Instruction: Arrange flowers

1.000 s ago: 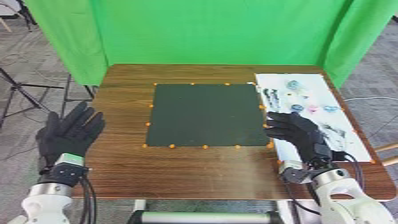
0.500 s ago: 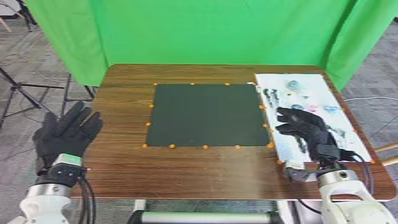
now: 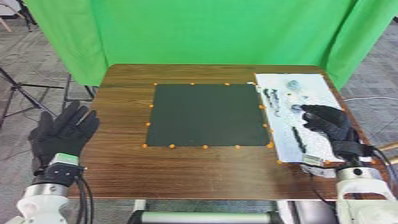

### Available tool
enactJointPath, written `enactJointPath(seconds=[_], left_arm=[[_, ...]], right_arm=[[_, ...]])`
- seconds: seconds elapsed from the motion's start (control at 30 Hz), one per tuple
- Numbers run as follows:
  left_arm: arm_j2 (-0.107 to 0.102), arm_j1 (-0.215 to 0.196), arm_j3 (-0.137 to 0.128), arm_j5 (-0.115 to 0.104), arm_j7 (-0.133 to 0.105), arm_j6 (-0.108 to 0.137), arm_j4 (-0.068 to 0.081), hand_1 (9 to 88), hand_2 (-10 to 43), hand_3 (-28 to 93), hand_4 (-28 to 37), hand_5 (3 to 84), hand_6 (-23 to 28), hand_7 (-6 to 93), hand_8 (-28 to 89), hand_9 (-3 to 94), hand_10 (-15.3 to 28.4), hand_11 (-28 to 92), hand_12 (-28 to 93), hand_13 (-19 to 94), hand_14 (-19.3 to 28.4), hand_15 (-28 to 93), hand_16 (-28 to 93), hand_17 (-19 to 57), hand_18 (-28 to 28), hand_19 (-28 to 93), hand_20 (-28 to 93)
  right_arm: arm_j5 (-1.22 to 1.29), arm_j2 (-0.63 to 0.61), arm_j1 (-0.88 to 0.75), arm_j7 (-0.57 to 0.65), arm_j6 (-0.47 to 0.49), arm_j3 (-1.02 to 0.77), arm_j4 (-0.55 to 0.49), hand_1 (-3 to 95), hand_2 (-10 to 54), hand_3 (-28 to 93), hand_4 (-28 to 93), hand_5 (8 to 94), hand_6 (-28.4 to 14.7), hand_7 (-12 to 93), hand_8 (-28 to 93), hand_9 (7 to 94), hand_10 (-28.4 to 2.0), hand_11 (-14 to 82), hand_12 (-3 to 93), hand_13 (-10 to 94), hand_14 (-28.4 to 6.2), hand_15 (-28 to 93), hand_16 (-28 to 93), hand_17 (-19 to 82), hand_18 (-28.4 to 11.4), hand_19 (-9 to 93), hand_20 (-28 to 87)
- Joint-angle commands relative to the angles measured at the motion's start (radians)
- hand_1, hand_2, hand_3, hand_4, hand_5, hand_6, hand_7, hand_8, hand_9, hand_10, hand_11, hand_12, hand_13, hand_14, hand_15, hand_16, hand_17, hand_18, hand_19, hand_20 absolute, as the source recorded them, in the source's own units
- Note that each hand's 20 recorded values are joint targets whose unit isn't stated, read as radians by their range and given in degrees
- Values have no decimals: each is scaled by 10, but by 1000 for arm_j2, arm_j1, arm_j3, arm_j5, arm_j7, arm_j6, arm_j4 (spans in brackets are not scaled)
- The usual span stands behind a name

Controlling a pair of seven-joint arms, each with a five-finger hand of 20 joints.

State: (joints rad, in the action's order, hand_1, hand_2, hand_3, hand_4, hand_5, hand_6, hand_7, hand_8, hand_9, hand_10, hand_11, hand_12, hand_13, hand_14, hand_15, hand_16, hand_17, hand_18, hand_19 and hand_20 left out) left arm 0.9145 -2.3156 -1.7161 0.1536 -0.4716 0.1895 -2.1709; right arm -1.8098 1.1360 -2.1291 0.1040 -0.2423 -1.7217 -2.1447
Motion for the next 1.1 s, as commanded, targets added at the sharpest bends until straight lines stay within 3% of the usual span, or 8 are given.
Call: enactJointPath(seconds=[0.03, 0.2, 0.27, 0.3, 0.4, 0.5, 0.63, 1.1], left_arm=[[-5, -1, -14, -8, 16, 2, 0, 297, 169, 720, -283, 478, 79, 138, -97, 433, 141, 229, 91, 323, 156, 453, -97, -35, 131, 383, 99], [-14, -4, -13, -9, 8, 9, -5, 297, 169, 720, -283, 478, 79, 142, -96, 434, 141, 231, 92, 324, 155, 454, -97, -34, 131, 383, 99], [-17, -7, -10, -8, -3, 30, -10, 296, 169, 721, -283, 479, 79, 144, -96, 434, 141, 233, 93, 324, 155, 455, -96, -34, 131, 383, 99], [-18, -6, -6, -18, -11, 50, -14, 297, 169, 722, -283, 481, 74, 150, -97, 434, 141, 235, 95, 324, 155, 458, -95, -34, 131, 383, 99], [-16, 2, 4, -37, -10, 54, -11, 299, 167, 724, -283, 491, 70, 157, -98, 439, 141, 245, 99, 328, 155, 466, -94, -33, 131, 385, 100], [-20, 4, 6, -21, -3, 54, -9, 301, 167, 723, -283, 493, 69, 162, -102, 440, 142, 251, 101, 329, 156, 471, -94, -33, 131, 390, 102], [-19, 1, 14, -50, -12, 83, -14, 302, 168, 722, -283, 494, 72, 166, -103, 442, 145, 256, 101, 328, 157, 477, -96, -33, 131, 393, 102], [-26, -3, 7, -54, -14, 96, -18, 301, 170, 722, -283, 495, 77, 176, -105, 444, 146, 265, 104, 328, 162, 495, -99, -34, 132, 401, 102]], right_arm=[[-377, -80, -29, 171, -128, 46, -13, 152, -95, 735, -283, 529, -54, 248, -131, 576, -161, 202, 183, 479, -149, 419, 168, 213, -208, 595, 272], [-550, -88, -44, 251, -27, 36, -23, 172, -95, 665, -283, 523, -47, 344, -134, 584, -159, 274, 224, 494, -147, 460, 185, 229, -214, 638, 293], [-629, -93, -29, 290, 39, 45, -19, 185, -95, 625, -283, 512, -48, 388, -134, 581, -163, 314, 242, 493, -149, 487, 197, 235, -213, 653, 301], [-685, -103, -18, 310, 72, 55, -11, 188, -95, 617, -283, 508, -48, 403, -134, 578, -164, 328, 250, 493, -150, 498, 202, 236, -213, 656, 302], [-726, -127, 6, 360, 158, 70, -2, 210, -95, 576, -283, 496, -50, 553, -185, 547, -170, 475, 337, 497, -158, 574, 225, 242, -212, 671, 311], [-706, -138, 26, 410, 223, 82, -6, 259, -95, 477, -283, 486, -53, 606, -208, 525, -178, 526, 387, 490, -162, 620, 241, 248, -212, 695, 324], [-698, -138, 57, 439, 397, 87, 0, 233, -95, 493, -283, 485, -62, 606, -213, 521, -189, 520, 385, 487, -172, 618, 237, 252, -217, 712, 331], [-680, -170, 179, 475, 566, 180, 83, 223, -95, 527, -281, 536, -62, 540, -177, 562, -196, 491, 366, 512, -183, 622, 238, 281, -233, 806, 384]])
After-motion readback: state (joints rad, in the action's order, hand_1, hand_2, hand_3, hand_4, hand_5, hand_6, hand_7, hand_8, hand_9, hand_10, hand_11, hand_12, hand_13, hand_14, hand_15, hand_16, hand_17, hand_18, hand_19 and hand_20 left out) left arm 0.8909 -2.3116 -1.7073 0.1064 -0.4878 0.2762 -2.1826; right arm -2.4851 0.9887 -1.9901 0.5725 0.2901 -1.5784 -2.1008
